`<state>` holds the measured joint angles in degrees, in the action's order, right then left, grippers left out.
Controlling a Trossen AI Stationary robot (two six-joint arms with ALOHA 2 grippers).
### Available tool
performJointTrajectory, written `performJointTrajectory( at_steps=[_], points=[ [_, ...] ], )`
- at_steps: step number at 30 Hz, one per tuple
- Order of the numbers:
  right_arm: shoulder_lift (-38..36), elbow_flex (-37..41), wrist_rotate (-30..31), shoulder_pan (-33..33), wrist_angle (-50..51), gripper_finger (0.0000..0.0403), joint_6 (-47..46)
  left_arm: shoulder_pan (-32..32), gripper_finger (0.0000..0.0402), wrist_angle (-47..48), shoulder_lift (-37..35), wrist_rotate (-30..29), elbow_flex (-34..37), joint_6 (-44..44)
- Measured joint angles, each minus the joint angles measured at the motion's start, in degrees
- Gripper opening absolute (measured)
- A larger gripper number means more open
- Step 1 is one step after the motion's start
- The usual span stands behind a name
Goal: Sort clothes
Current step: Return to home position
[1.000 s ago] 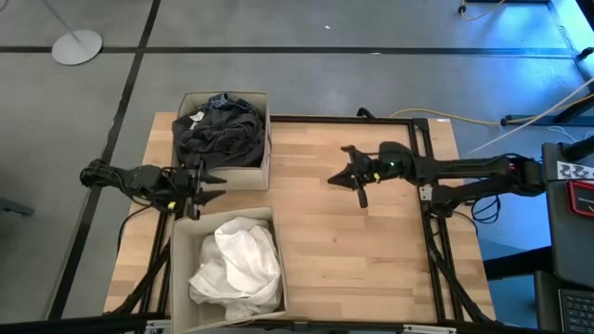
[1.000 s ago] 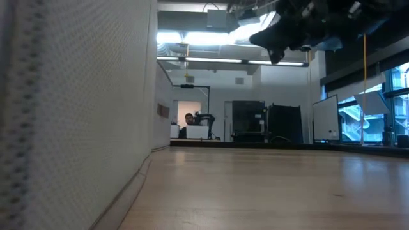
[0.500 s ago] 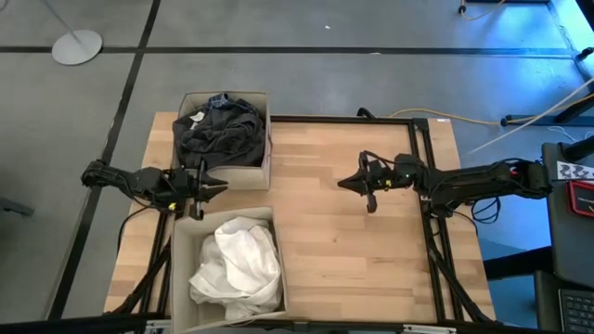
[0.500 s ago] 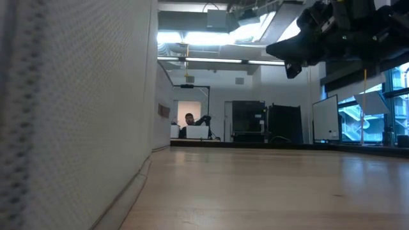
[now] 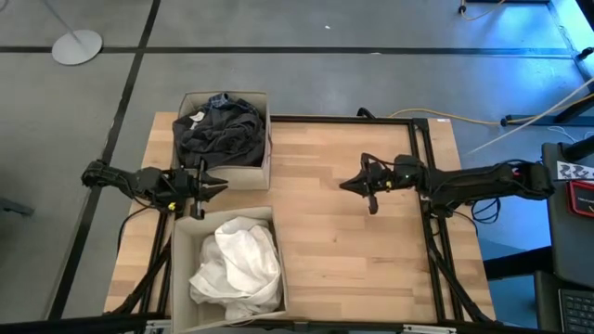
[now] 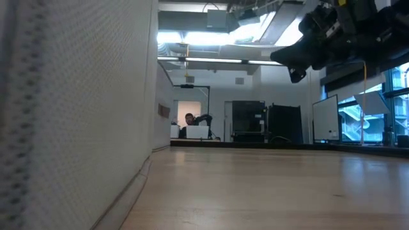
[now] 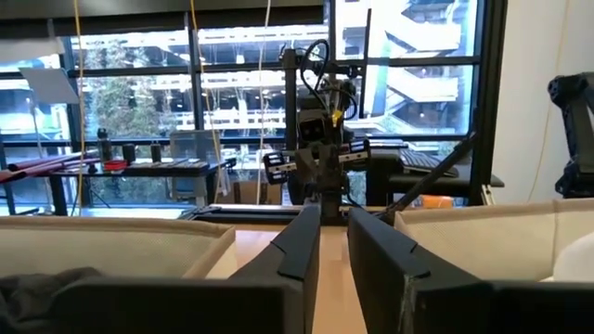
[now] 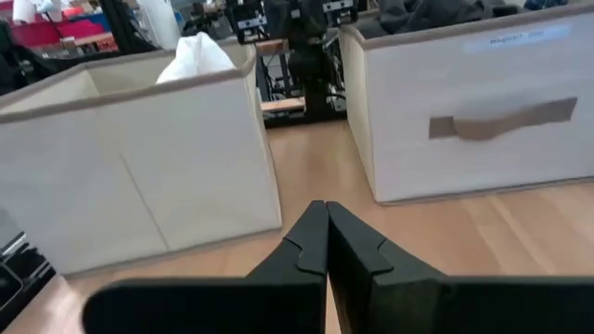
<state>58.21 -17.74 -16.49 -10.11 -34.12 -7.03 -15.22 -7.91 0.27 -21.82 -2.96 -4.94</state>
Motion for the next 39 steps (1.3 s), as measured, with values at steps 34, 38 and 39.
performJointTrajectory(
  at_steps=[34, 38, 39],
  points=[
    [-58.1, 14.9, 18.5, 1.1, 32.2, 0.0005, 3.2, 0.0, 0.0045, -0.4, 0.0, 0.2, -0.1, -0.2],
    [-58.1, 15.0, 18.5, 1.1, 34.1, 0.0005, 4.2, 0.0, 0.0045, -0.3, 0.0, 0.2, -0.2, -0.2],
    [-58.1, 15.0, 18.6, 1.1, 35.0, 0.0005, 4.3, 0.0, 0.0045, -0.3, 0.0, 0.2, -0.2, -0.2]
  ],
)
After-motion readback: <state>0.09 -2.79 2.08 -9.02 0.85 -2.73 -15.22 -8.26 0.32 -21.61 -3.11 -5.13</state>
